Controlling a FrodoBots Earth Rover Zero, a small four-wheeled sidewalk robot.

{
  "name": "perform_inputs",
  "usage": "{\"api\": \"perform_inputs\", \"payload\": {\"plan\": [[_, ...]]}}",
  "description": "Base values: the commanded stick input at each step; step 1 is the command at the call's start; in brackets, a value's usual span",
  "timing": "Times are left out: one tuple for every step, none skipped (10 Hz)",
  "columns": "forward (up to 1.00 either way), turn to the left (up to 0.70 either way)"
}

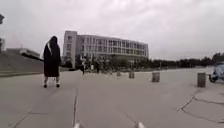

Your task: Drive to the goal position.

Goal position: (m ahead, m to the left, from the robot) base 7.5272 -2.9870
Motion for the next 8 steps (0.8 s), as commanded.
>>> {"api": "perform_inputs", "payload": {"plan": [[0.85, -0.34], [0.85, -0.34], [0.85, -0.34], [0.85, -0.34], [0.85, -0.34], [0.85, -0.34], [0.85, -0.34], [0.85, -0.34]]}}
